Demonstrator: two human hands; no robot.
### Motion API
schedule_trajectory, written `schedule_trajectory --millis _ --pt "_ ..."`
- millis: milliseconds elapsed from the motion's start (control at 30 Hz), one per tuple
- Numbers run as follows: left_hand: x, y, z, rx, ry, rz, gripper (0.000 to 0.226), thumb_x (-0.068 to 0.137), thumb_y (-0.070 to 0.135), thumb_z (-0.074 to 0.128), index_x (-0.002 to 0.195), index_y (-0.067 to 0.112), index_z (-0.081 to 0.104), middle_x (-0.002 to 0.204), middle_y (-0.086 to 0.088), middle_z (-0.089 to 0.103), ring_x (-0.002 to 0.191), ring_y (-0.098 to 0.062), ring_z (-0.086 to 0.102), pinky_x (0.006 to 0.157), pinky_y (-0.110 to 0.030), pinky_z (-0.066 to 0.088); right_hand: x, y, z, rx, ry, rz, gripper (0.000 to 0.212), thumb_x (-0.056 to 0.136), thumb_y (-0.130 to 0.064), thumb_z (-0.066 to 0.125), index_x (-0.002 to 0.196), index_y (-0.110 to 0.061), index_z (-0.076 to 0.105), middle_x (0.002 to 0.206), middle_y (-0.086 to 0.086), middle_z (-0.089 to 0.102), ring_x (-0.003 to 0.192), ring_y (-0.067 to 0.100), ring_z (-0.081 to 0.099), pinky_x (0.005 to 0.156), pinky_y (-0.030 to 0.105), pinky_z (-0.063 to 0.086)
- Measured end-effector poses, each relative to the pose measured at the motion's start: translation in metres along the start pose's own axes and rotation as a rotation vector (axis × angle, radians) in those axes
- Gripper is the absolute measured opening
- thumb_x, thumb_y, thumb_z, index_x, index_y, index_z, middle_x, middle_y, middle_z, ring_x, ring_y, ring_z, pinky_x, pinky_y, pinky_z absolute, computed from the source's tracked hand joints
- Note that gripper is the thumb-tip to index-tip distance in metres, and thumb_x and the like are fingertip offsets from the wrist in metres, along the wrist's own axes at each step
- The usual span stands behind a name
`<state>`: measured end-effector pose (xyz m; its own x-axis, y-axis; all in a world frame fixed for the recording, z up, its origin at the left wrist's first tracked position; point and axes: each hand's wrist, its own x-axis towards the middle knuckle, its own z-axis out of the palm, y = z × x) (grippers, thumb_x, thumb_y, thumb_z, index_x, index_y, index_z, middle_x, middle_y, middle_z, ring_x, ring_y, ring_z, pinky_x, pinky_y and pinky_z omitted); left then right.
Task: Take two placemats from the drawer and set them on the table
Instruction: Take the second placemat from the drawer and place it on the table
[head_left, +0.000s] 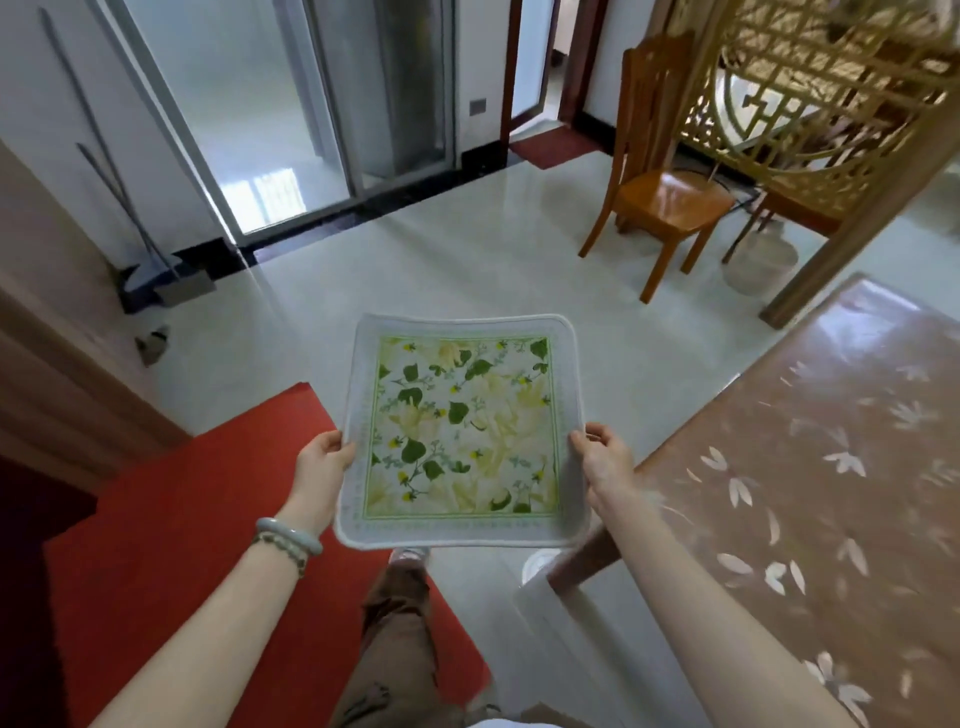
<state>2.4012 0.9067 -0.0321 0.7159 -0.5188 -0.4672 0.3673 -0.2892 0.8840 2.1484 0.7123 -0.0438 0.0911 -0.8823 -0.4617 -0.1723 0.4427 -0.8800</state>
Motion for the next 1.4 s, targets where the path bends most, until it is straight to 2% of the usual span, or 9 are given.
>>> schedule_trajectory --millis 133,267,467,633,767,900,1033,1333,1400 --pt "0.094 0.043 0.041 0.141 -0.109 0.064 0.013 0.090 -0.001 0.058 0.089 0.013 0.057 0.091 -0.012 0.067 0.080 -0.026 0.065 0.074 -0.039 0.055 0.056 -0.029 0.028 -0.151 0.131 -0.140 0.024 0.087 -0.013 0.064 0.109 -0.004 0.062 0.098 0.008 0.063 0.093 0.022 0.059 0.088 0.035 0.049" --pt "0.183 0.093 0.078 0.277 -0.217 0.090 0.008 0.091 0.005 0.058 0.096 0.011 0.056 0.092 -0.008 0.066 0.084 -0.024 0.066 0.079 -0.041 0.055 0.104 -0.062 0.055 -0.263 0.239 -0.181 0.030 0.084 -0.018 0.068 0.111 -0.005 0.063 0.100 0.008 0.066 0.095 0.023 0.061 0.090 0.037 0.050" --pt "0.277 0.156 0.144 0.444 -0.360 0.246 0.016 0.094 0.015 0.058 0.108 0.008 0.054 0.103 -0.010 0.066 0.092 -0.026 0.065 0.073 -0.035 0.055 0.158 -0.106 0.080 -0.153 0.439 -0.191 0.025 0.082 -0.016 0.070 0.105 -0.008 0.067 0.092 0.003 0.067 0.089 0.021 0.063 0.087 0.039 0.052" --pt "0.332 0.185 0.222 0.448 -0.473 0.243 0.008 0.093 0.015 0.058 0.099 0.017 0.055 0.099 -0.007 0.065 0.085 -0.021 0.064 0.070 -0.035 0.054 0.206 -0.141 0.069 -0.051 0.569 -0.166 0.026 0.080 -0.016 0.072 0.104 -0.010 0.067 0.092 0.004 0.066 0.087 0.019 0.062 0.085 0.031 0.050" --pt "0.377 0.201 0.301 0.463 -0.544 0.222 0.014 0.092 0.016 0.059 0.105 0.016 0.054 0.100 -0.006 0.065 0.087 -0.024 0.064 0.068 -0.036 0.054 0.262 -0.165 0.049 0.001 0.613 -0.151 0.024 0.083 -0.017 0.069 0.106 -0.010 0.065 0.090 0.000 0.064 0.082 0.011 0.059 0.071 0.014 0.044" --pt "0.416 0.216 0.387 0.471 -0.625 0.176 0.013 0.092 0.013 0.058 0.105 0.013 0.054 0.102 -0.011 0.065 0.091 -0.031 0.066 0.080 -0.047 0.057 0.323 -0.187 0.021 0.080 0.657 -0.146 0.021 0.084 -0.013 0.068 0.104 -0.008 0.065 0.084 -0.001 0.064 0.074 0.005 0.058 0.060 0.003 0.043" --pt "0.440 0.235 0.471 0.470 -0.651 0.143 0.008 0.094 0.008 0.055 0.094 0.016 0.056 0.099 -0.012 0.066 0.082 -0.026 0.065 0.072 -0.041 0.056 0.383 -0.213 -0.011 0.138 0.712 -0.098 0.021 0.083 -0.008 0.068 0.104 -0.006 0.066 0.085 0.002 0.063 0.077 0.013 0.058 0.062 0.007 0.045" --pt "0.495 0.266 0.637 0.550 -0.778 0.107 0.011 0.092 0.008 0.057 0.091 0.018 0.056 0.103 -0.020 0.067 0.083 -0.030 0.067 0.081 -0.049 0.056 0.494 -0.271 -0.076 0.190 0.808 -0.027 0.016 0.082 -0.008 0.069 0.097 -0.013 0.065 0.090 0.004 0.064 0.081 0.015 0.059 0.071 0.019 0.046" --pt "0.505 0.270 0.674 0.555 -0.799 0.102 0.012 0.092 0.007 0.057 0.089 0.018 0.056 0.099 -0.017 0.068 0.075 -0.022 0.068 0.070 -0.039 0.058 0.516 -0.281 -0.089 0.192 0.827 -0.019 0.016 0.082 -0.009 0.069 0.097 -0.013 0.064 0.088 0.003 0.064 0.079 0.013 0.058 0.071 0.018 0.046"
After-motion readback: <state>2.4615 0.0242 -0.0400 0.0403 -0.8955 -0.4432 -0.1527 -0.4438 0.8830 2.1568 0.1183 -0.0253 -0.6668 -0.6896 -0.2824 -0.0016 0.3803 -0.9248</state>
